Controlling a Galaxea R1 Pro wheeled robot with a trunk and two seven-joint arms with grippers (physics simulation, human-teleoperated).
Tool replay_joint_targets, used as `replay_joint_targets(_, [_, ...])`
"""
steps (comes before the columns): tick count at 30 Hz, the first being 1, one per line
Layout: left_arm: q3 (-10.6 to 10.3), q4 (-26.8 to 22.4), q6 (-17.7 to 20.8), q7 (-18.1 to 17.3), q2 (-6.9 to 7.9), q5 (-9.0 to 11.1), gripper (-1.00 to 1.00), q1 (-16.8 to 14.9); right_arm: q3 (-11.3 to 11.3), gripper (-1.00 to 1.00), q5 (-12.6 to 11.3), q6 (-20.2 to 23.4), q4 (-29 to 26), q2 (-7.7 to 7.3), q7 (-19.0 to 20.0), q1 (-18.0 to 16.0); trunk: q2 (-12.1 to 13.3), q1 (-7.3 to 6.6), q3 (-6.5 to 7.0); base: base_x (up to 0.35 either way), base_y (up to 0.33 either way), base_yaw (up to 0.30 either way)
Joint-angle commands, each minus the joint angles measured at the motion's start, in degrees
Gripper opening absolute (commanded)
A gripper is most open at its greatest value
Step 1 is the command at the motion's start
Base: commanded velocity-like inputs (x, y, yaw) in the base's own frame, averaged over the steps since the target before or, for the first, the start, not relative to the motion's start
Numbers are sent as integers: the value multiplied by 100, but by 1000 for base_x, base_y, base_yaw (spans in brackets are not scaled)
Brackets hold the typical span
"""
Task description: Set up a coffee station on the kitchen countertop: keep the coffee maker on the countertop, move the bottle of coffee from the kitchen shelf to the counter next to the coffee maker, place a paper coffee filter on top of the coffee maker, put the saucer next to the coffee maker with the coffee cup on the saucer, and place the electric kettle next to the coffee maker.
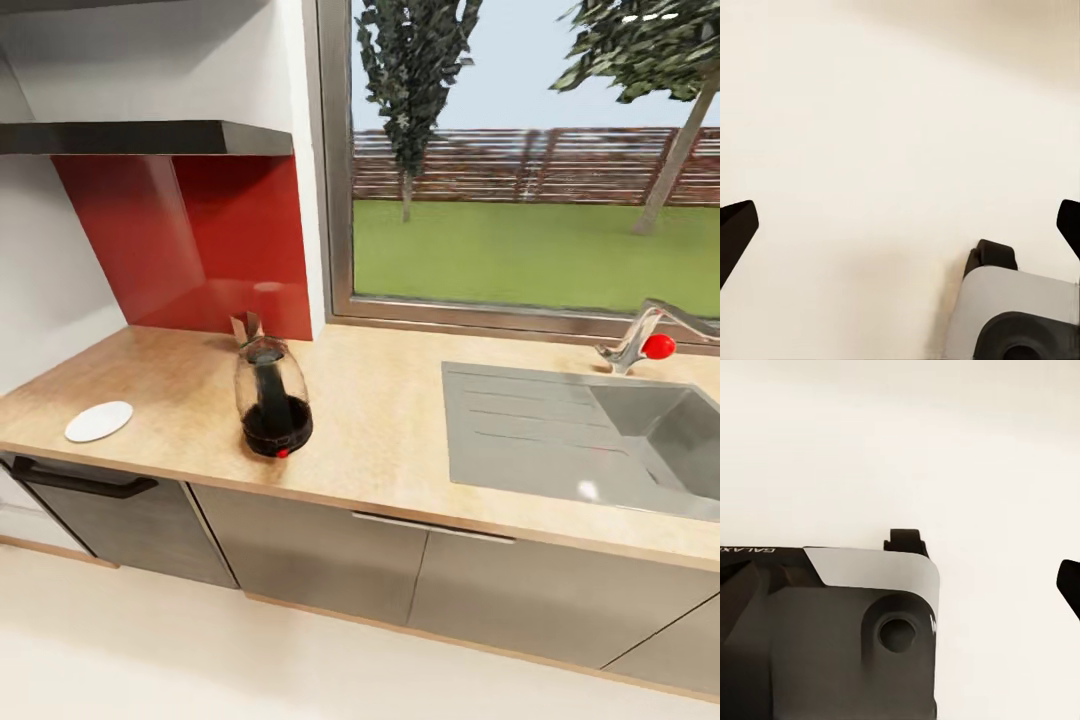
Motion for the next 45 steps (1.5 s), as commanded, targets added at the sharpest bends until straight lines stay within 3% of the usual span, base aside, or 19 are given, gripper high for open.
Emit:
replay_joint_targets(1, [-8,3,-19,6,-42,23,100,-3,48,100,-39,31,-20,-5,-38,0,-4,1,-6,-33,278,0])
replay_joint_targets(13, [-28,-21,-31,3,-87,29,100,-3,53,100,-39,37,-20,-5,-36,0,-4,1,-6,-34,91,0])
replay_joint_targets(17, [-50,-281,-36,-2,-88,37,100,-3,56,100,-39,36,-20,-4,-36,0,-4,1,-6,-1,2,0])
replay_joint_targets(18, [-53,-405,-39,-2,-88,38,100,-3,55,100,-39,35,-20,-4,-33,0,-4,1,-6,0,0,0])
replay_joint_targets(19, [-80,-1586,-44,-10,-151,27,100,-3,56,100,-39,35,-20,-4,-38,0,-4,1,-6,-181,0,0])
replay_joint_targets(22, [-93,-2083,-44,-11,-196,17,100,-3,56,100,-39,32,-20,-4,-37,0,-4,1,-6,-245,0,0])
replay_joint_targets(23, [-120,-2497,-44,-11,-294,12,100,-3,57,100,-39,30,-20,-4,-36,0,-4,1,-6,-66,0,0])
replay_joint_targets(29, [-141,-3010,-37,-12,-435,5,100,-3,57,100,-39,30,-20,-1,-36,1,-4,1,-6,-29,0,0])
replay_joint_targets(42, [-157,-3496,-35,-12,-474,4,100,-3,57,100,-39,29,-20,0,-35,3,-4,1,-6,-110,19,0])
replay_joint_targets(45, [-189,-3811,-29,-7,-474,4,100,-3,57,100,-39,29,-20,1,-34,3,-4,1,-6,-76,16,0])
